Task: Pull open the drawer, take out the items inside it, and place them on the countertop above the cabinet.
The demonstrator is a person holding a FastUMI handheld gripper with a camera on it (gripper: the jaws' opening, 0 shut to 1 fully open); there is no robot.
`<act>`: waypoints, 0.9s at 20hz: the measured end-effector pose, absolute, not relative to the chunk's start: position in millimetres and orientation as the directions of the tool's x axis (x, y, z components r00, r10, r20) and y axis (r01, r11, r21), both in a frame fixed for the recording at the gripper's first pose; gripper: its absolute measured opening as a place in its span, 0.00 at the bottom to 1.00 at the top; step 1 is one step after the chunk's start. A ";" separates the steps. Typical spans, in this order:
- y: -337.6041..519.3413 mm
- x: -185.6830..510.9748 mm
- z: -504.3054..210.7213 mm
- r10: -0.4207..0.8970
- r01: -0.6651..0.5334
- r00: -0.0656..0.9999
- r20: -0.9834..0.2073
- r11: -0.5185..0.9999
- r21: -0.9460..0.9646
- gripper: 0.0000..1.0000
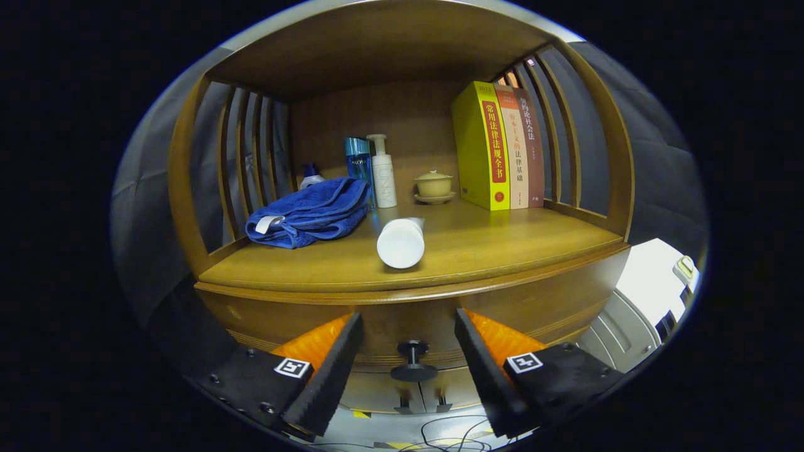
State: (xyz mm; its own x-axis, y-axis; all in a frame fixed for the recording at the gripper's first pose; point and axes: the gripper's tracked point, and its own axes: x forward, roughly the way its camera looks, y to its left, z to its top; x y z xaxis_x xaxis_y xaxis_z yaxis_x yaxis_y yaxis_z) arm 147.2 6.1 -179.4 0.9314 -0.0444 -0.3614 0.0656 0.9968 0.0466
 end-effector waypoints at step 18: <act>0.4 50.1 -126.3 -0.025 0.025 0.968 -0.249 1.000 0.000 0.98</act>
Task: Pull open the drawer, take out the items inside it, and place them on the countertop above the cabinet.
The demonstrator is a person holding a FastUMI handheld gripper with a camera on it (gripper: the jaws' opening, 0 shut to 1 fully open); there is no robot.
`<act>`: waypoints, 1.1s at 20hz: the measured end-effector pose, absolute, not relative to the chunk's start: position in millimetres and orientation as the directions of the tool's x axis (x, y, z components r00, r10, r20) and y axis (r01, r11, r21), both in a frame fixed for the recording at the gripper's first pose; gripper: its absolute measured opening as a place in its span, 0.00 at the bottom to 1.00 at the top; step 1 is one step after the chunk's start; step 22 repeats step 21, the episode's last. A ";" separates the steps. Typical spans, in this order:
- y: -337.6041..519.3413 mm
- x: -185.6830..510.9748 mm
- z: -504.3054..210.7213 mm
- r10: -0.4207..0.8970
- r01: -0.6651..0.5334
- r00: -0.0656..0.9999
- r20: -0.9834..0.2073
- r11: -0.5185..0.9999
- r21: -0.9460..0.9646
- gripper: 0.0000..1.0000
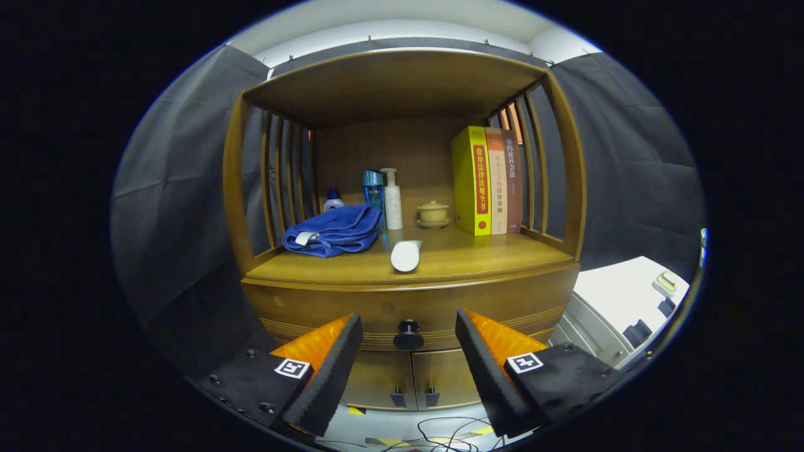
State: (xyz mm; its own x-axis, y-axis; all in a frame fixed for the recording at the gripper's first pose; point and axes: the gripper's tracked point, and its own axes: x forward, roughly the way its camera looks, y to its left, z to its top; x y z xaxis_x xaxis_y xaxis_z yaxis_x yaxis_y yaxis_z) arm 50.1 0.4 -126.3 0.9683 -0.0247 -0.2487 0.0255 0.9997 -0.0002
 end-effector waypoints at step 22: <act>17.2 -11.3 -38.2 -0.015 0.014 1.000 -0.026 1.000 -0.027 0.98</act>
